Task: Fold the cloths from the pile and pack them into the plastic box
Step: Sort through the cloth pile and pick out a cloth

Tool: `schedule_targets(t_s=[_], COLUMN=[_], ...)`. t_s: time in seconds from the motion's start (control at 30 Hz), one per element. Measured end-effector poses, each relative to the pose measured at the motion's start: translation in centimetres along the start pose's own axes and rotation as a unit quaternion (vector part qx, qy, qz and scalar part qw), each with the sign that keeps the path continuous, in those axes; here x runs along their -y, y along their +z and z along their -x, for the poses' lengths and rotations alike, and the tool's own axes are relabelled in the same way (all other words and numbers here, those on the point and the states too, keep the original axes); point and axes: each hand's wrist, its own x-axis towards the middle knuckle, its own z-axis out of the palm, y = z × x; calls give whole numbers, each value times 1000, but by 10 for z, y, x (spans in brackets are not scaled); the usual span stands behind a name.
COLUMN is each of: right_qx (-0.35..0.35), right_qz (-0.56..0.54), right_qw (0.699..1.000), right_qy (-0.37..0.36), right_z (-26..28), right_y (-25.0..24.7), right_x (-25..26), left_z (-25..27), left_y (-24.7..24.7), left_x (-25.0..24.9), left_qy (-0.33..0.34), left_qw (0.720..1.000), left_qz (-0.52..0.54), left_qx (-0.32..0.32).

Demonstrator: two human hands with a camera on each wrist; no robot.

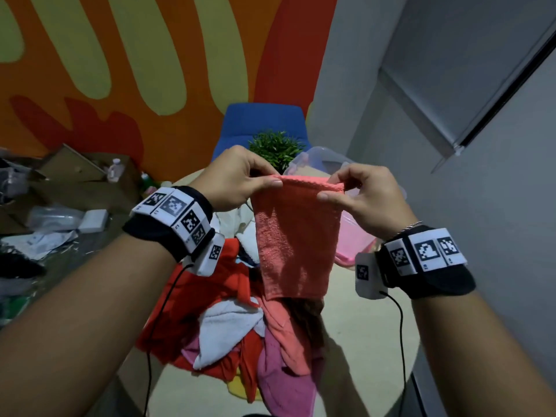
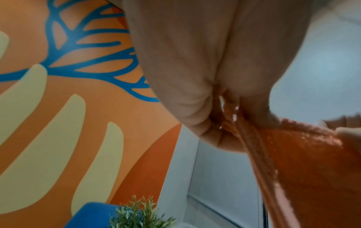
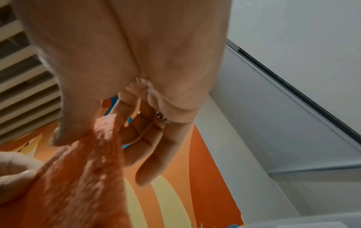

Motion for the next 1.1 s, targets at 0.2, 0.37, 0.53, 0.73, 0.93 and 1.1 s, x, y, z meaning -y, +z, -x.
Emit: schedule_targets(t_s=[0.2, 0.37, 0.53, 0.73, 0.93, 1.1], right_qx=[-64, -8, -73, -62, 261, 374], right_qz=[57, 229, 137, 99, 135, 57], right_qw=[995, 970, 988, 991, 953, 906], right_qy=[-48, -76, -11, -61, 76, 190], right_z=[-11, -32, -51, -19, 46, 92], right_y=[-4, 7, 8, -4, 51, 89], right_x=[6, 10, 20, 42, -17, -61], left_z=[-1, -14, -33, -2, 44, 78], left_y=[-9, -8, -17, -31, 33, 77], left_x=[-3, 10, -5, -20, 39, 67], left_qy=[64, 61, 45, 16, -134, -223], left_qw=[994, 973, 968, 992, 946, 880], left_qz=[-24, -215, -178, -23, -109, -4], left_qx=[-89, -55, -171, -123, 274, 420])
